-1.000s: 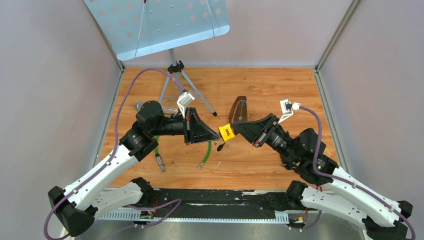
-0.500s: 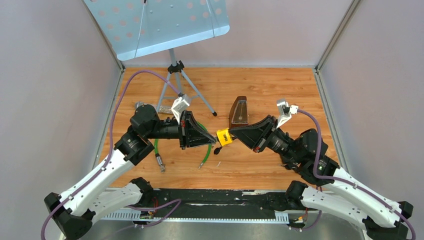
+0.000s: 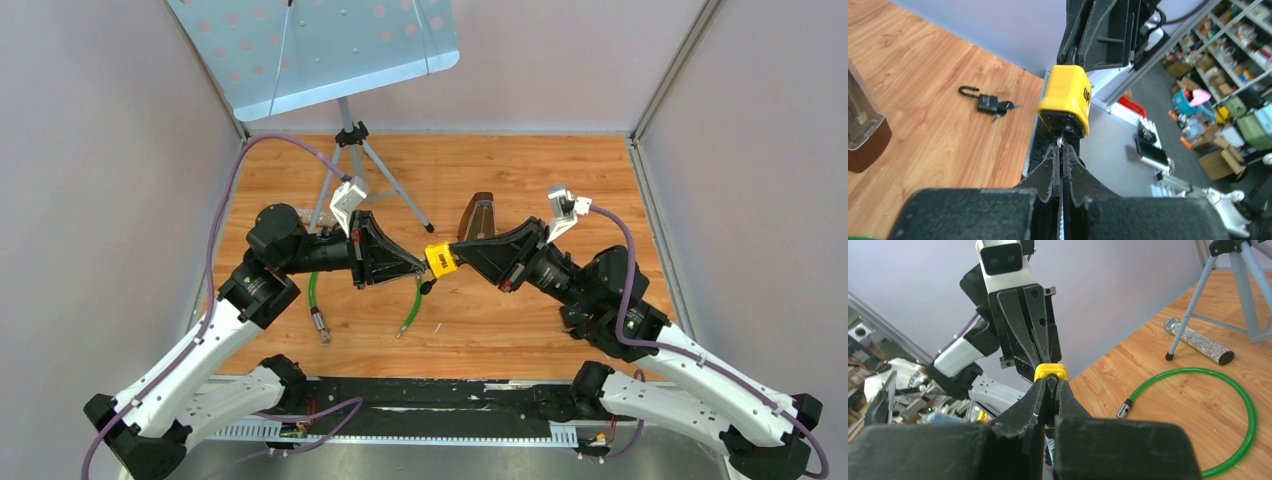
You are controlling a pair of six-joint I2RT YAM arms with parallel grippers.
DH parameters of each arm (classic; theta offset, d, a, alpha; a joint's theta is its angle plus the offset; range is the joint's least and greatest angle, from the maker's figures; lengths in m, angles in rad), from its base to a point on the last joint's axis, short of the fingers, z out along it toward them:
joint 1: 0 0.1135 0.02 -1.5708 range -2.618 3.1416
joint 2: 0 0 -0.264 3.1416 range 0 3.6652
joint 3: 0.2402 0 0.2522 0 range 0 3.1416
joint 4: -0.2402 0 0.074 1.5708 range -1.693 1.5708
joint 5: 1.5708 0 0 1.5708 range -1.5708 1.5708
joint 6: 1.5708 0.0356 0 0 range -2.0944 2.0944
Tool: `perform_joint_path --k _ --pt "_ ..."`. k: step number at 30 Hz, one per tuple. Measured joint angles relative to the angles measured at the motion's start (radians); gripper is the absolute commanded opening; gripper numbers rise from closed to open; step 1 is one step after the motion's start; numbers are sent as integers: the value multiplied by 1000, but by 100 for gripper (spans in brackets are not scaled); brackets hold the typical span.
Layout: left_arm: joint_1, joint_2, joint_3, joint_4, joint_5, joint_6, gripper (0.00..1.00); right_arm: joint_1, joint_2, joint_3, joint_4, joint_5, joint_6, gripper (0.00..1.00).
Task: Lock with the key
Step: Lock the lock.
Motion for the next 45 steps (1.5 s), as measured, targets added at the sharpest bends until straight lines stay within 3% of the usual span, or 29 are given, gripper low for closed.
perform_joint_path --k 8,12,17,27,31,38,42,44,45 --pt "5 18 -57 163 -75 -256 0 -14 53 4 92 89 131 31" --pt "5 21 -74 177 -109 -319 0 -16 92 10 102 109 170 39" --pt "5 20 -84 191 -152 -365 0 -17 117 23 101 129 194 57" --pt "1 1 -112 249 -264 -441 0 -16 129 23 95 115 221 70" --pt "2 -6 -132 283 -289 -462 0 -16 154 23 93 105 244 66" --pt "2 -11 -140 314 -295 -484 0 -16 164 9 121 98 284 43" --pt "1 -17 -148 329 -295 -493 0 -17 174 11 143 95 288 25" --pt "2 -21 -154 329 -300 -495 0 -19 183 16 152 88 292 5" --pt "2 -22 -157 335 -304 -497 0 -20 187 19 154 84 289 0"
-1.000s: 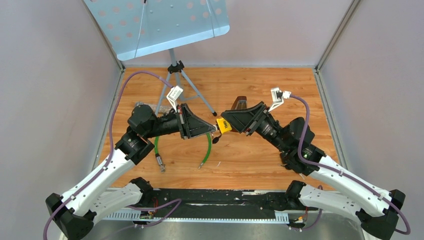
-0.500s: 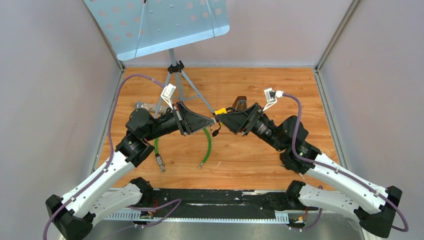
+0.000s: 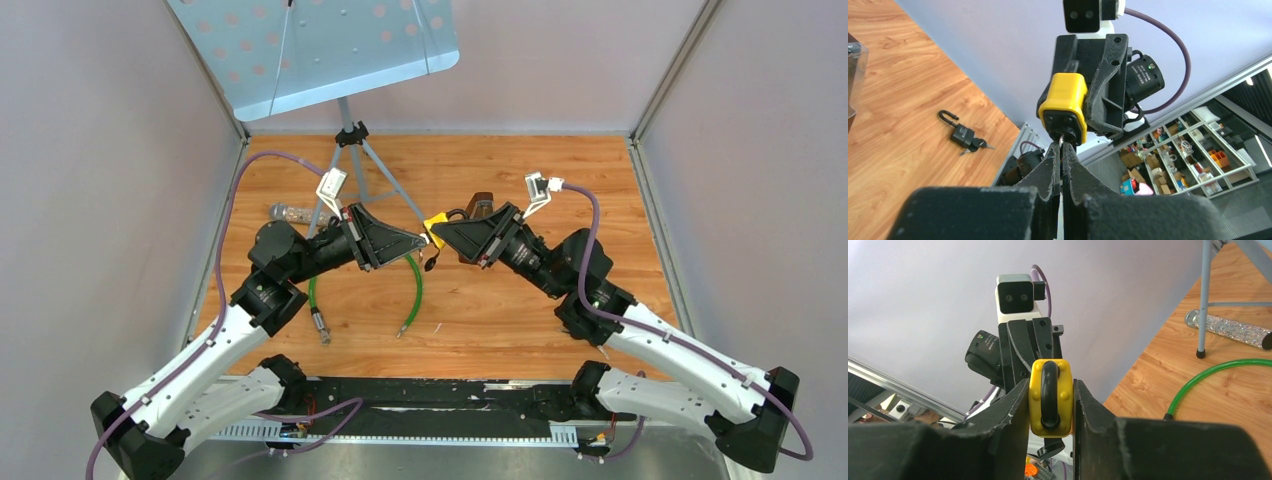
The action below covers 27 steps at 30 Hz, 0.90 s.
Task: Lock with the key
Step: Lock the lock, then place the lock at the center of the board, then place the key at the center of the board.
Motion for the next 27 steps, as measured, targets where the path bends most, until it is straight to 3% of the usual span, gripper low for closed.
perform_joint_path --k 15,22,27 --pt "-20 -24 1 -109 3 67 0 15 -99 -51 -82 24 -52 0" --pt "-1 -74 0 -166 1 86 0 -13 -256 -84 -60 183 -63 0" --pt "-1 -67 0 -191 1 109 0 -14 -265 -72 -37 213 -76 0"
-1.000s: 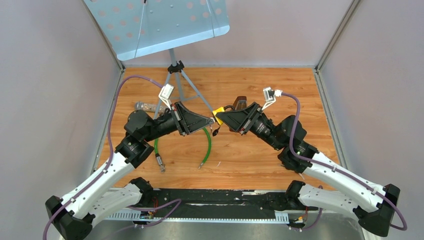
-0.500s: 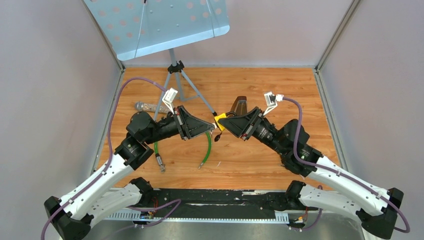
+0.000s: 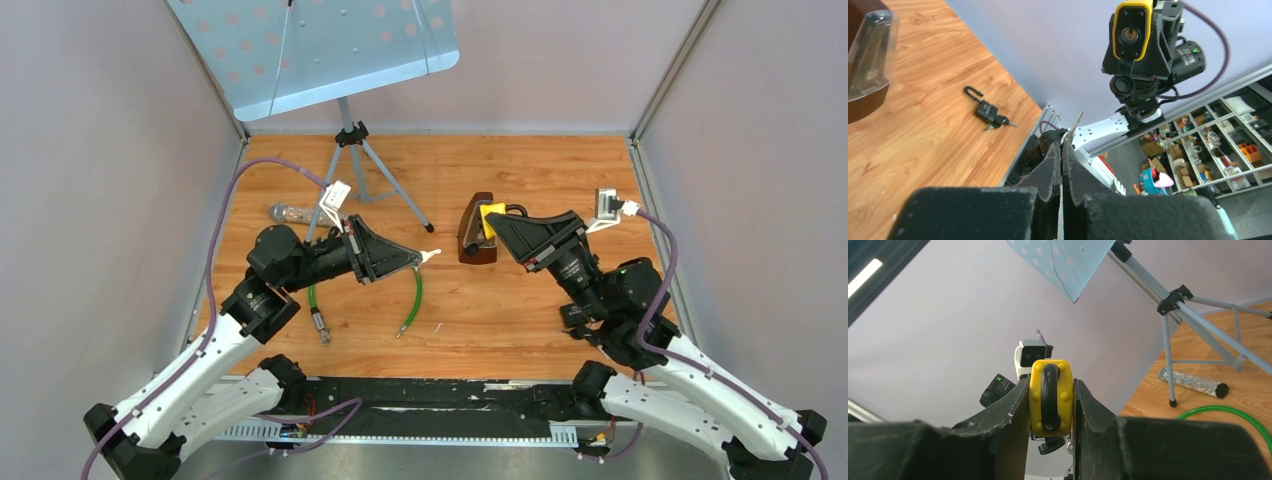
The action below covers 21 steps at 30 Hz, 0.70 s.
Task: Lock with the key
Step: Place the key at the center of the board.
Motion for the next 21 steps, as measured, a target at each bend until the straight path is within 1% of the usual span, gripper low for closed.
perform_joint_path --k 3,6,9,11,13,15,17,21 --pt "0 21 1 -32 -11 35 0 0 34 19 -43 18 -14 0" --pt "0 65 3 -80 -27 91 0 -3 87 79 -169 66 -35 0" --pt "-15 143 8 -118 -60 146 0 -48 145 148 -317 100 -47 0" --pt "-45 206 16 -142 -108 188 0 -128 169 167 -388 83 -44 0" --pt "-99 278 40 -176 -176 237 0 -265 181 159 -455 43 -34 0" --pt "-163 362 81 -200 -248 287 0 -395 177 119 -496 9 -20 0" --pt "-204 441 124 -208 -303 324 0 -497 169 70 -537 -17 -11 0" --pt "-255 631 242 -200 -392 383 0 -646 175 -13 -592 -84 -1 0"
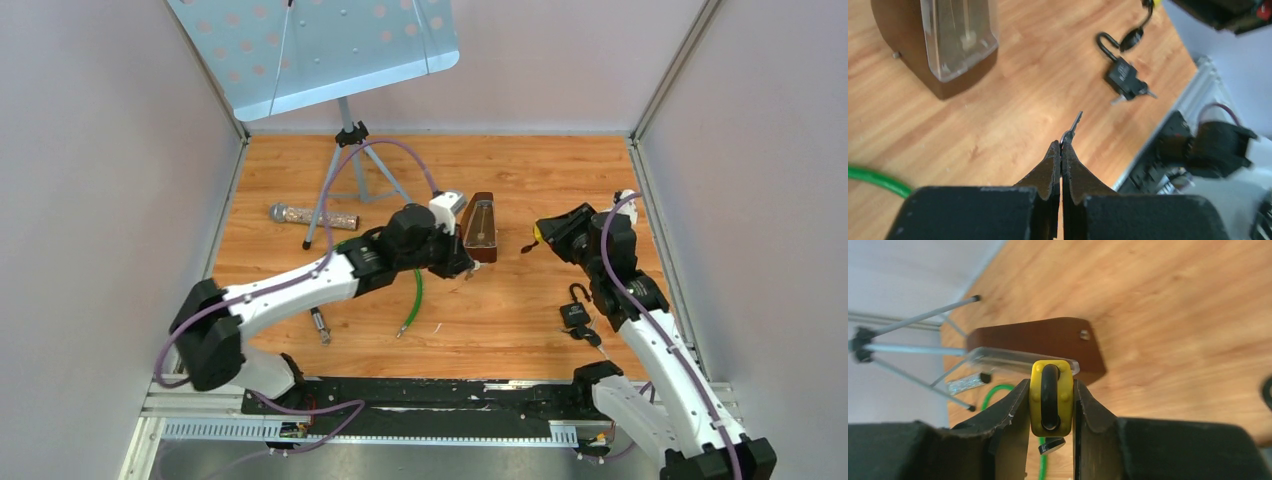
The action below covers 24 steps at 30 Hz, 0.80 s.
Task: Lock with the key
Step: Place the key at the center of the board.
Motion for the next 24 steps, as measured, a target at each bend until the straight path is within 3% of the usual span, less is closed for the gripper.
perform_joint_path --k 7,14,20,24 --pt "-40 411 304 31 -131 48 0 -206 133 -105 -8 -66 -11 0" --pt "-53 720 570 25 -200 65 0 -254 284 -122 70 -116 -62 3" --pt "-57 837 682 56 -217 65 5 -279 409 -143 162 -182 -79 6" --pt "-60 867 689 84 -221 57 18 -302 497 -143 191 -209 -80 7"
